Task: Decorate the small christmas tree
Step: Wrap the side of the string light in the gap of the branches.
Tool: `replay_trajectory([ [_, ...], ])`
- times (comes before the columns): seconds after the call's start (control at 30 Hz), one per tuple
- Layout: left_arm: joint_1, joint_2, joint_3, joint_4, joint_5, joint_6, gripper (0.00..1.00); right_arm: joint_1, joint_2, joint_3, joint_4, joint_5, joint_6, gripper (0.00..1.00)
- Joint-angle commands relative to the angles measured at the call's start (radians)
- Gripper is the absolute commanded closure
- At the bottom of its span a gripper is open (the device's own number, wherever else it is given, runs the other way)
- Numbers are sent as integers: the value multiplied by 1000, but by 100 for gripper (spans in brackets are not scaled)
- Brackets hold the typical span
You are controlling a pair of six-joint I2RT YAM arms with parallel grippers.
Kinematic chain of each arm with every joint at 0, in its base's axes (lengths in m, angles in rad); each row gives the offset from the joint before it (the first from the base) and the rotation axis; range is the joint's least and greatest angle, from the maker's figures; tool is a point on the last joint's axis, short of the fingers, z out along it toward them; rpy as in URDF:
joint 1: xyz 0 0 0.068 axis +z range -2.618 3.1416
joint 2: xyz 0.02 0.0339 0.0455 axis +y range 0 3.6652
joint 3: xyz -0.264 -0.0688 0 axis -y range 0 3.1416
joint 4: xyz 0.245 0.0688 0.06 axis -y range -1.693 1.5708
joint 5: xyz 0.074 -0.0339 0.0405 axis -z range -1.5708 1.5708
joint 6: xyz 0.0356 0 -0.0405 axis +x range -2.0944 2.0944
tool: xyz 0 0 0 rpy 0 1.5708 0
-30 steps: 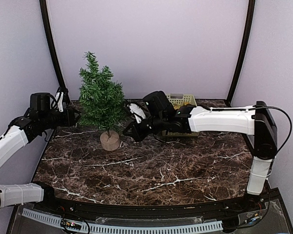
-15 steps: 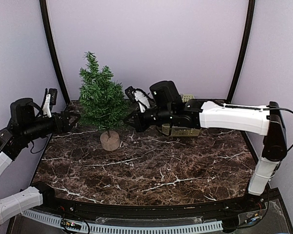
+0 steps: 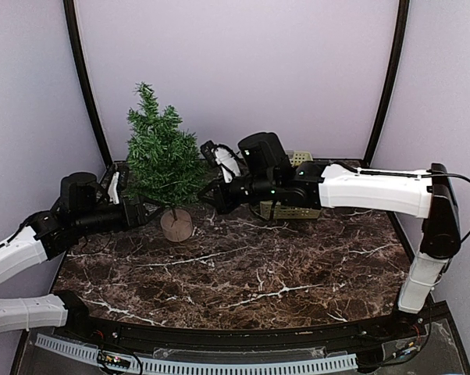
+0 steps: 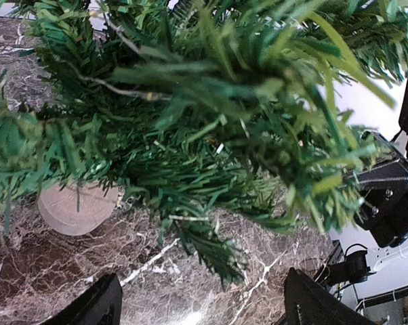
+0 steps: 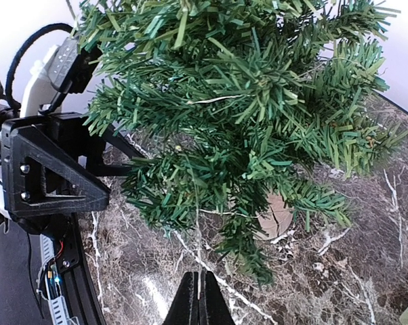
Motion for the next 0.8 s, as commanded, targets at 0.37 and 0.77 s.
replay_trajectory([
  [0.37, -12, 106, -24, 170, -17, -45, 86, 28, -40, -7, 18, 56, -1, 100],
  [0.77, -8, -117, -18, -196, -172, 62, 100, 121, -68, 38, -137, 139, 0, 100],
])
